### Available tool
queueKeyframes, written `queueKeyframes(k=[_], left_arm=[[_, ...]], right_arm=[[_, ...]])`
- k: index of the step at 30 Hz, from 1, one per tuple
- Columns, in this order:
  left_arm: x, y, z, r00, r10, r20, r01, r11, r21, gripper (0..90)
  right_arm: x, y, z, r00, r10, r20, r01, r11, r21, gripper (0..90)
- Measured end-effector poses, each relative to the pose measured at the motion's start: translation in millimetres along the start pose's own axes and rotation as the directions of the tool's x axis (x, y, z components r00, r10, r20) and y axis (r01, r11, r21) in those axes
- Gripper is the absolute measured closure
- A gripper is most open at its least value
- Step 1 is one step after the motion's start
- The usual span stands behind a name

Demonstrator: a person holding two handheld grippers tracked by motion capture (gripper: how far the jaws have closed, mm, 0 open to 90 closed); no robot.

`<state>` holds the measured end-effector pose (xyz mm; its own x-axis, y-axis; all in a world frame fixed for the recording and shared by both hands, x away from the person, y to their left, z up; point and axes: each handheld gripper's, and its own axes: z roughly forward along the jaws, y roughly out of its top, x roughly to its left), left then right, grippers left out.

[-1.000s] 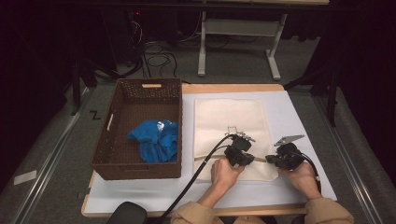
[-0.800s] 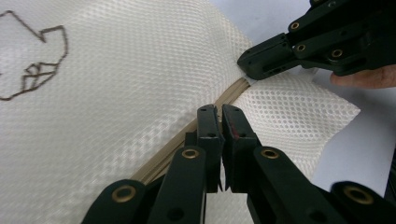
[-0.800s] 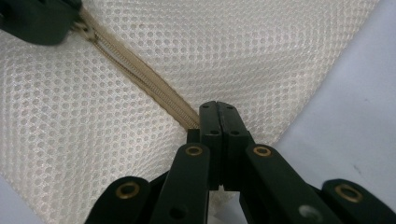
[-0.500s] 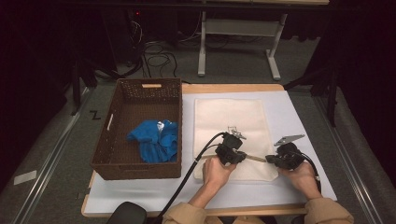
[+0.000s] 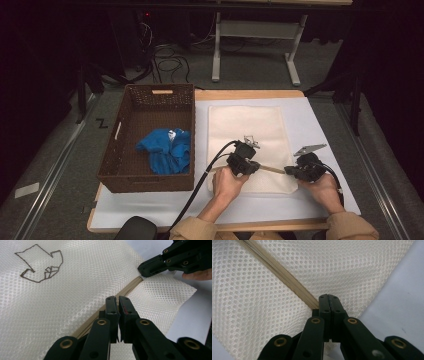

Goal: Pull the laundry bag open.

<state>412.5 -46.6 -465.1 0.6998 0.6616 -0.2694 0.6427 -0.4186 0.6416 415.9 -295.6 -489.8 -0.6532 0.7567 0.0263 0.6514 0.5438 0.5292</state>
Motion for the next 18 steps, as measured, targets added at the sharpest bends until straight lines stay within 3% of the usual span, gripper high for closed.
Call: queueKeyframes(k=[18], left_arm=[[4.4, -2.9, -5.9, 0.9999, 0.005, -0.015, -0.005, 0.9998, 0.017, 86.7]], right_arm=[[-0.4, 0.2, 0.1, 1.0000, 0.003, -0.007, -0.003, 1.000, 0.000, 90.0]])
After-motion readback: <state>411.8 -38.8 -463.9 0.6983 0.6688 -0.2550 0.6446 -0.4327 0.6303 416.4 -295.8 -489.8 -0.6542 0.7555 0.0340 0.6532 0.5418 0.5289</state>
